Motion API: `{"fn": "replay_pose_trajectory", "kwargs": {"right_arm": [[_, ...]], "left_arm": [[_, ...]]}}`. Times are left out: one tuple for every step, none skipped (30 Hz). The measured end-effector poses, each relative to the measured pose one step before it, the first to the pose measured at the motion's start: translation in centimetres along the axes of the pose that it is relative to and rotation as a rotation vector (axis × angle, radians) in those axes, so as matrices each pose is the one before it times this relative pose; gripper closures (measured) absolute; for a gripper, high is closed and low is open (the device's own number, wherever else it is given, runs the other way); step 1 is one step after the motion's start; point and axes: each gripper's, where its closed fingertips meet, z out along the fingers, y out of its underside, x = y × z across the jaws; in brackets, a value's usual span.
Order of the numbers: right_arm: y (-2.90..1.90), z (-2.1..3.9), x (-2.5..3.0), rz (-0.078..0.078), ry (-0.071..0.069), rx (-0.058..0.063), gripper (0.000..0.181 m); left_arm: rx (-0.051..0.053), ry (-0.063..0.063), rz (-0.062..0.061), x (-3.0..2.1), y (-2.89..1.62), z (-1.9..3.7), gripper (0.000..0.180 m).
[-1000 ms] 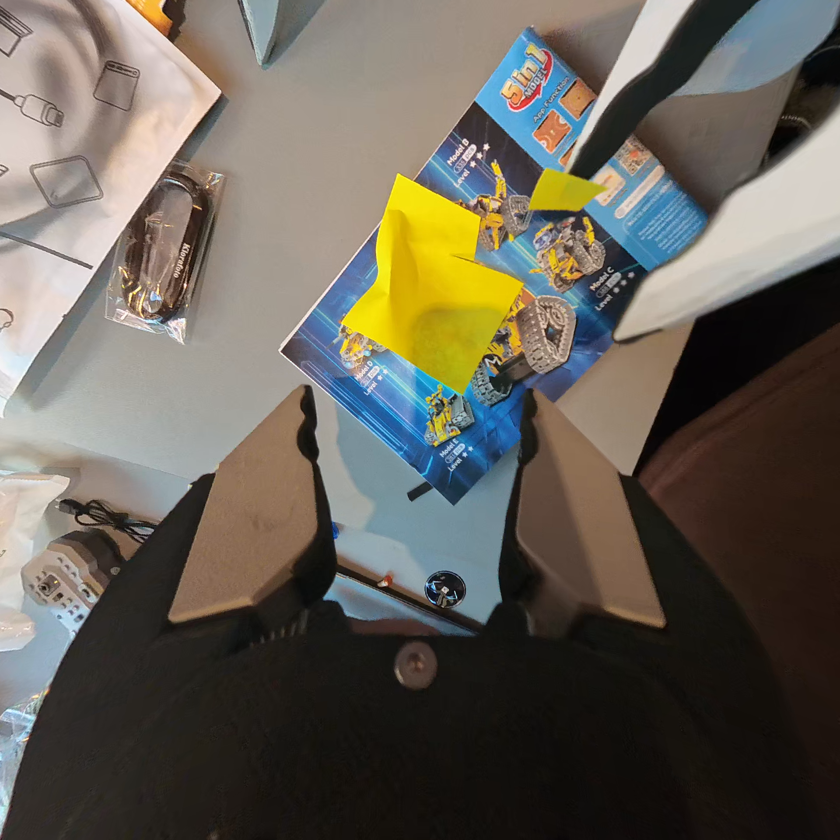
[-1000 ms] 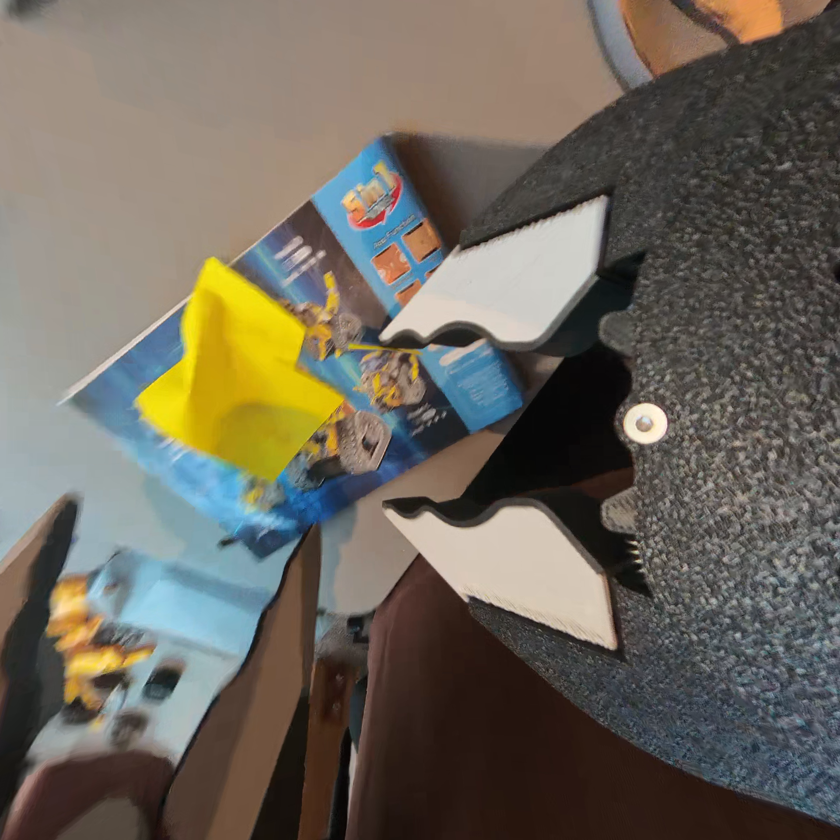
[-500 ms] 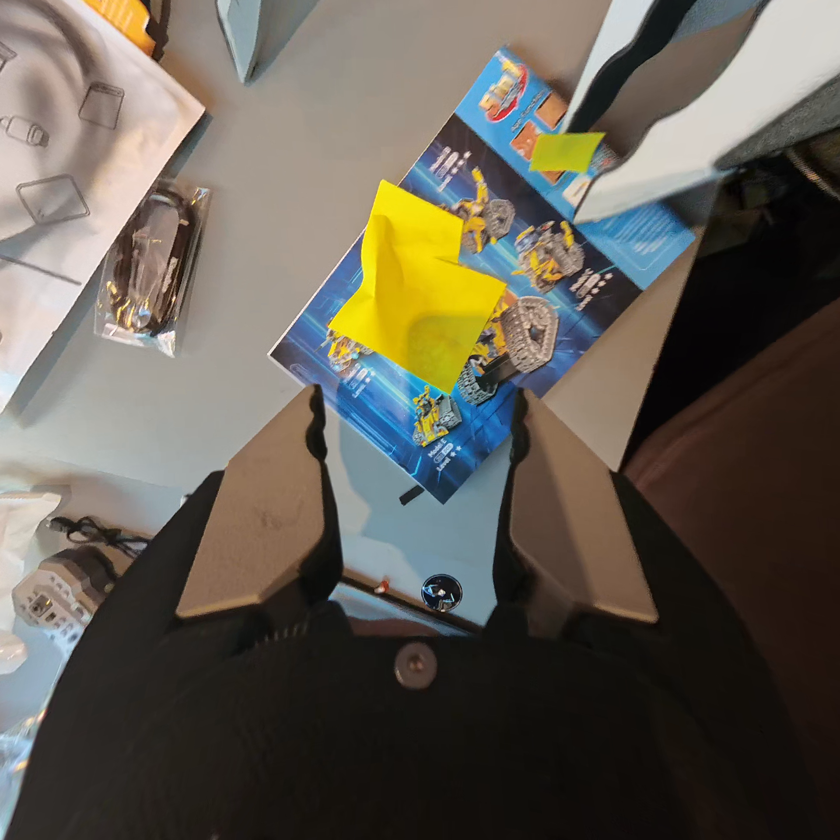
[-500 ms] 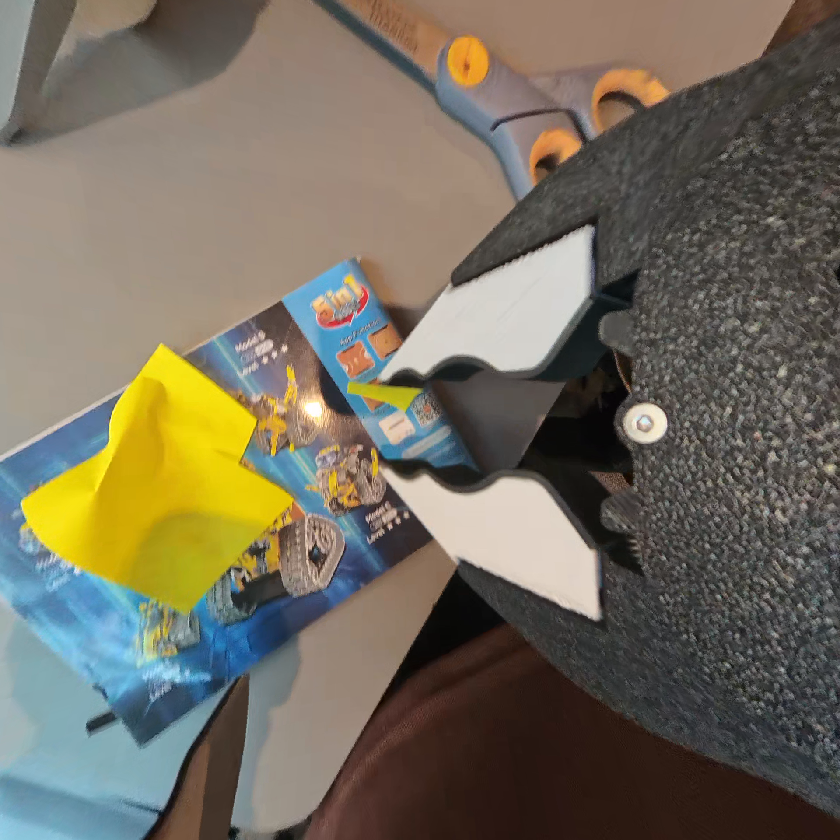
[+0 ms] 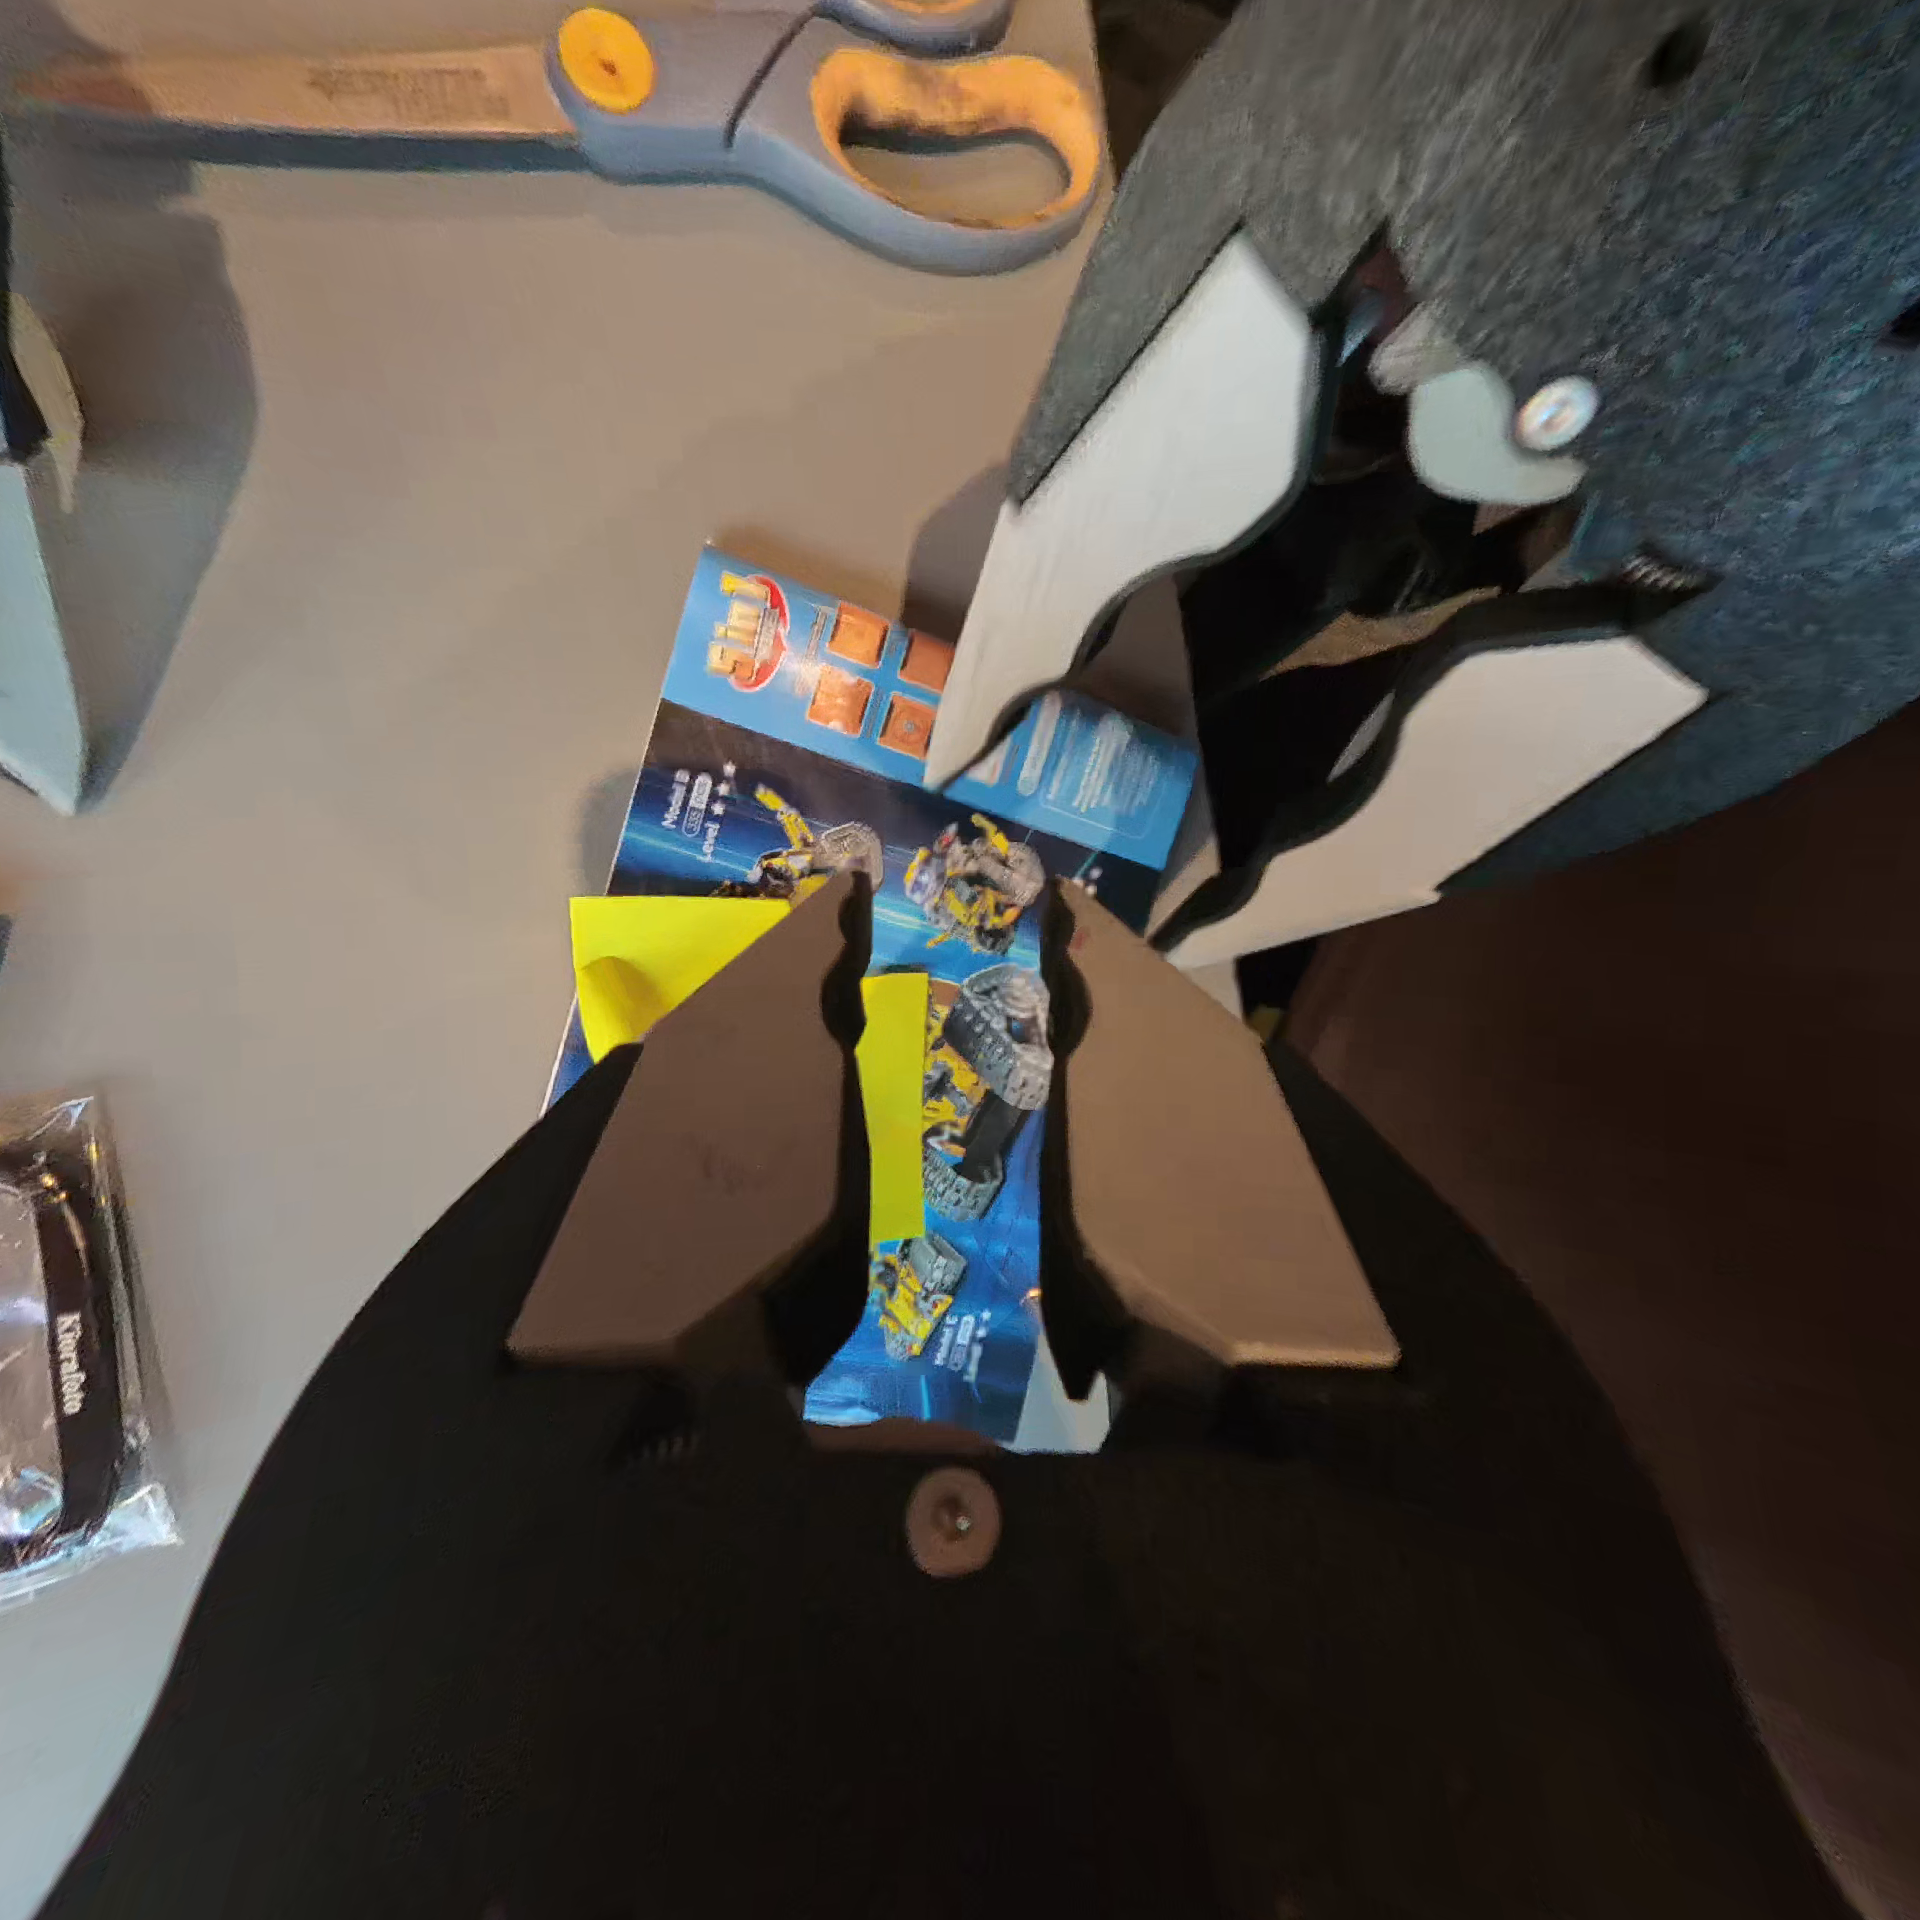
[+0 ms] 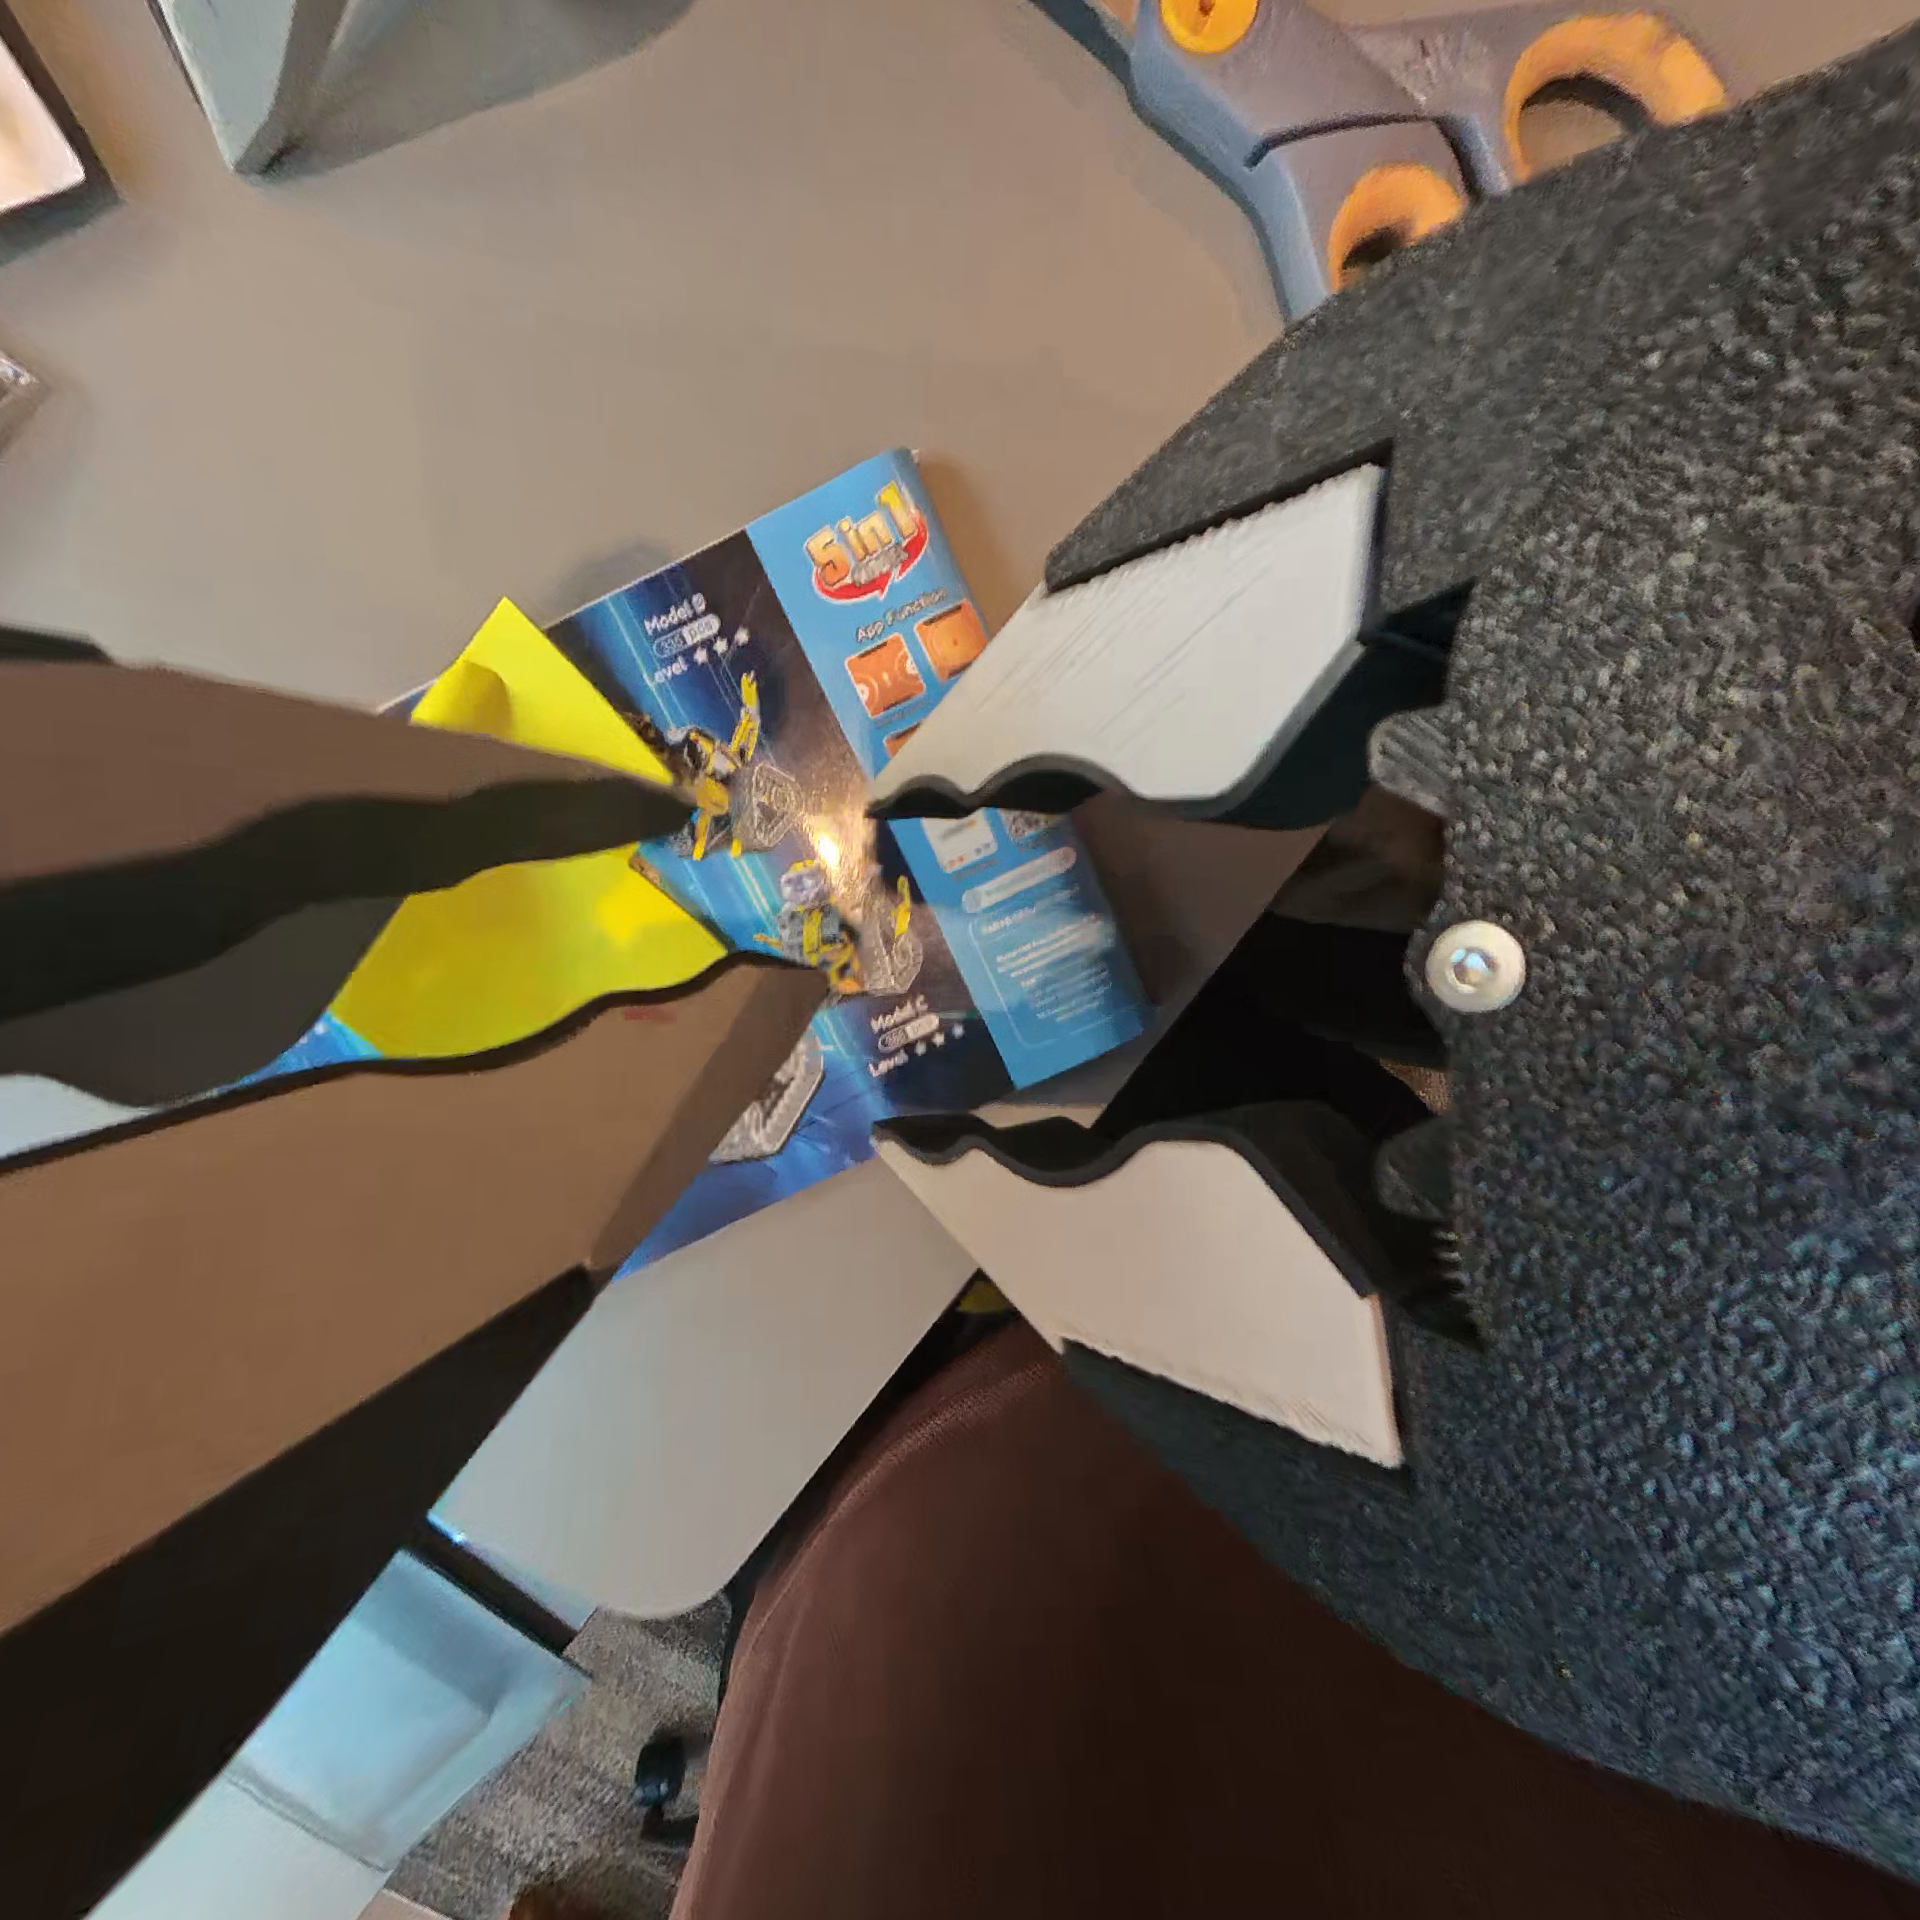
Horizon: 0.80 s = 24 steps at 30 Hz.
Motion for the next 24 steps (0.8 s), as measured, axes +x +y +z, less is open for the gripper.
{"fn": "replay_pose_trajectory", "kwargs": {"right_arm": [[0.200, -0.048, 0.427, 0.0004, 0.0108, -0.0048, 0.125], [0.313, -0.149, 0.367, 0.0036, 0.0045, -0.0087, 0.125], [0.292, -0.364, 0.432, 0.0030, 0.0112, -0.0017, 0.125], [0.240, -0.539, 0.330, -0.0037, 0.0087, 0.0094, 0.125], [0.373, -0.569, 0.225, -0.0101, 0.0076, 0.0048, 0.127], [0.548, -0.489, 0.170, -0.0185, 0.0116, -0.0046, 0.128], [0.560, -0.349, 0.027, -0.0213, 0.0096, -0.0084, 0.129], [0.477, -0.189, -0.123, -0.0207, 0.0058, -0.0116, 0.129], [0.309, -0.046, -0.227, -0.0231, 0.0046, -0.0111, 0.129], [0.073, 0.066, -0.348, -0.0235, -0.0004, -0.0090, 0.129], [-0.092, 0.197, -0.339, -0.0196, -0.0016, -0.0124, 0.129], [-0.211, 0.321, -0.226, -0.0129, 0.0017, -0.0179, 0.129], [-0.372, 0.401, -0.048, -0.0071, 0.0077, -0.0172, 0.129], [-0.611, 0.409, 0.101, -0.0050, 0.0136, -0.0095, 0.127], [-0.811, 0.386, 0.093, -0.0048, 0.0100, -0.0007, 0.127], [-0.889, 0.347, 0.003, -0.0085, 0.0007, 0.0039, 0.127], [-0.921, 0.311, 0.059, -0.0080, 0.0009, 0.0054, 0.127], [-0.873, 0.261, 0.123, -0.0057, 0.0008, 0.0033, 0.126], [-0.808, 0.167, 0.061, -0.0088, -0.0033, 0.0031, 0.126], [-0.746, 0.063, 0.074, -0.0131, -0.0011, 0.0048, 0.126], [-0.660, -0.008, 0.071, -0.0155, 0.0011, 0.0059, 0.126], [-0.504, -0.025, 0.032, -0.0143, -0.0006, 0.0044, 0.126], [-0.373, 0.001, -0.027, -0.0122, -0.0044, 0.0012, 0.126], [-0.200, 0.028, -0.008, -0.0114, -0.0027, -0.0023, 0.126]], "left_arm": [[-0.0270, -0.0134, 0.0003, -0.262, 0.486, 0.267, 0.150], [-0.0170, -0.0044, -0.0030, -0.048, 0.423, 0.166, 0.152], [-0.0093, -0.0015, -0.0068, 0.089, 0.391, 0.044, 0.153], [-0.0042, -0.0091, -0.0018, 0.074, 0.408, -0.094, 0.152], [-0.0025, -0.0160, 0.0066, 0.048, 0.500, -0.203, 0.152], [-0.0060, -0.0215, 0.0068, 0.016, 0.617, -0.265, 0.151], [-0.0046, -0.0256, 0.0029, -0.018, 0.659, -0.302, 0.150], [-0.0026, -0.0349, -0.0052, -0.130, 0.647, -0.312, 0.148], [-0.0040, -0.0436, -0.0152, -0.260, 0.618, -0.311, 0.144], [0.0040, -0.0381, -0.0193, -0.173, 0.421, -0.341, 0.140], [0.0069, -0.0582, -0.0260, -0.505, 0.340, -0.375, 0.136], [-0.0046, -0.0709, -0.0341, -0.787, 0.474, -0.371, 0.132], [-0.0148, -0.0626, -0.0467, -0.772, 0.622, -0.250, 0.128], [-0.0207, -0.0540, -0.0607, -0.690, 0.686, -0.140, 0.117], [-0.0192, -0.0502, -0.0618, -0.609, 0.656, -0.064, 0.106], [-0.0128, -0.0508, -0.0516, -0.580, 0.554, -0.018, 0.102], [-0.0036, -0.0514, -0.0430, -0.587, 0.386, -0.033, 0.100], [0.0046, -0.0297, -0.0316, -0.264, 0.252, -0.067, 0.095], [0.0100, -0.0198, -0.0221, -0.146, 0.118, -0.158, 0.090], [0.0168, -0.0187, -0.0111, -0.148, 0.001, -0.238, 0.088], [0.0187, -0.0185, -0.0082, -0.183, -0.064, -0.280, 0.088], [0.0170, -0.0134, -0.0112, -0.168, -0.087, -0.285, 0.088], [0.0152, -0.0077, -0.0136, -0.165, -0.098, -0.278, 0.088], [0.0136, -0.0079, -0.0147, -0.192, -0.100, -0.242, 0.088]]}}
